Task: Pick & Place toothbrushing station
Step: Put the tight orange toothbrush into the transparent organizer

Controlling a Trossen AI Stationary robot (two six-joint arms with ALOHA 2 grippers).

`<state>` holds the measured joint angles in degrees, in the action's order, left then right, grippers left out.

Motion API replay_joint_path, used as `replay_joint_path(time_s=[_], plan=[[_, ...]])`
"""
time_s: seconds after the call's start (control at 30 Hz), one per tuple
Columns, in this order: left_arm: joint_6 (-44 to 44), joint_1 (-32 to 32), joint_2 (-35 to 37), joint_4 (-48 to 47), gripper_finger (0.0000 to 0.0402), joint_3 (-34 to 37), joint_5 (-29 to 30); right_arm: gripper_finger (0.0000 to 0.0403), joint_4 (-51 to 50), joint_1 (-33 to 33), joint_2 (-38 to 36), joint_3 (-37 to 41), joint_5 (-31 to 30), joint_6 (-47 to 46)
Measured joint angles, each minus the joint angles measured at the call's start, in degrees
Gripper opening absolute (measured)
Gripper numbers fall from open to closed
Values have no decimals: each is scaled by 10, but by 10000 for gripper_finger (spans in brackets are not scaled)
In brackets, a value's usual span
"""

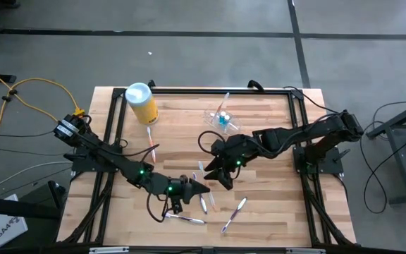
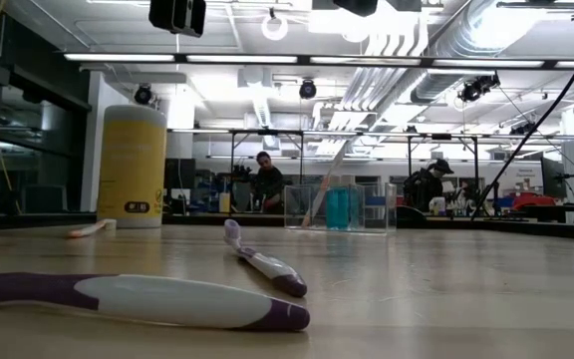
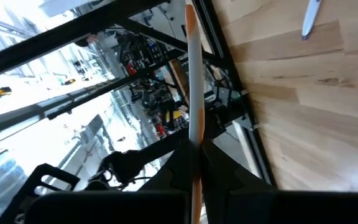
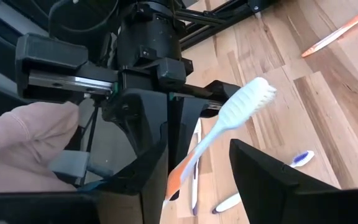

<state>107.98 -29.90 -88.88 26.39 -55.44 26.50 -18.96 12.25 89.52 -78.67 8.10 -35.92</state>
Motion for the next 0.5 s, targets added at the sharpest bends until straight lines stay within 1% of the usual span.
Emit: replay_joint_path(time_s=[0.1,0.23,0.5], plan=[[20,0,0,11,3,0,0,164,2,0,0,0,3,0],[58,0,0,23,3,0,0,164,16,0,0,0,25,0],[117,0,0,23,3,0,0,164,26,0,0,0,30,5]])
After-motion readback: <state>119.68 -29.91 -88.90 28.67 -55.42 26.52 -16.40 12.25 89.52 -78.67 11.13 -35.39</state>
